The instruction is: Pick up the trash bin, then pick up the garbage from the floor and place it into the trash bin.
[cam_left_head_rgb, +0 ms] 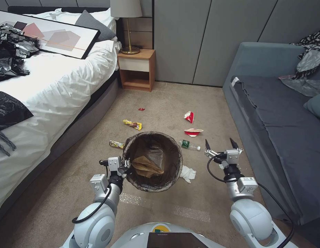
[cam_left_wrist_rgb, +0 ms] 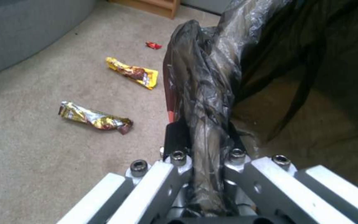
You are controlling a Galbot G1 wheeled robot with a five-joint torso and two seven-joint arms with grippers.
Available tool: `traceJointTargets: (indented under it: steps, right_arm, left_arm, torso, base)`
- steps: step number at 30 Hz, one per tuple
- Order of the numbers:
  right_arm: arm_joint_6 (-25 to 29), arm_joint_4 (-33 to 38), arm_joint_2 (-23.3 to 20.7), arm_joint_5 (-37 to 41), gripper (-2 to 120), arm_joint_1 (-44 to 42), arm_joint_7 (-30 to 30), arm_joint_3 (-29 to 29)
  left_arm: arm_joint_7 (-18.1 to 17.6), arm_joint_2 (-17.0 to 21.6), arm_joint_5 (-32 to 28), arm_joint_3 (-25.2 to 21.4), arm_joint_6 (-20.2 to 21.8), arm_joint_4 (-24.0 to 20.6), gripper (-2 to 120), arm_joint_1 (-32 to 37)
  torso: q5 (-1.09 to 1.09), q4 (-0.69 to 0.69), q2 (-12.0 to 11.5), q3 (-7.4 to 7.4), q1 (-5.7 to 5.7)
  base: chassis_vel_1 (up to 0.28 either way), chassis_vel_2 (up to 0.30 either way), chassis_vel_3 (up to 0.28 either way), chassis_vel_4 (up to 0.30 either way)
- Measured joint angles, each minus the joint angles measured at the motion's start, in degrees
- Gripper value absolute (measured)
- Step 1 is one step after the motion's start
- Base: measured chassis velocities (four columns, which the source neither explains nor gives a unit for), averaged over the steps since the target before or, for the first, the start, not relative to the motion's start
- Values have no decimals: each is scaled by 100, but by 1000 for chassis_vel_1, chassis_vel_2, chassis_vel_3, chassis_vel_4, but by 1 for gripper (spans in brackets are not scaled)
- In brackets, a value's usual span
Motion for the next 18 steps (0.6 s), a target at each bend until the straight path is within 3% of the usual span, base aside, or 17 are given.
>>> traceJointTargets:
  steps: [10,18]
  right_arm:
    - [69,-900,-544,676,100,463,-446,-472]
    - [-25,-1399,-671,1091,100,733,-674,-780]
  left_arm:
    - [1,41,-16,-45,-11,-46,2,54]
    - [13,20,-17,-40,-24,-43,2,53]
  torso:
    - [1,1,0,0,0]
    - [0,0,0,0,0]
  base:
    - [0,0,0,0]
    - [0,0,0,0]
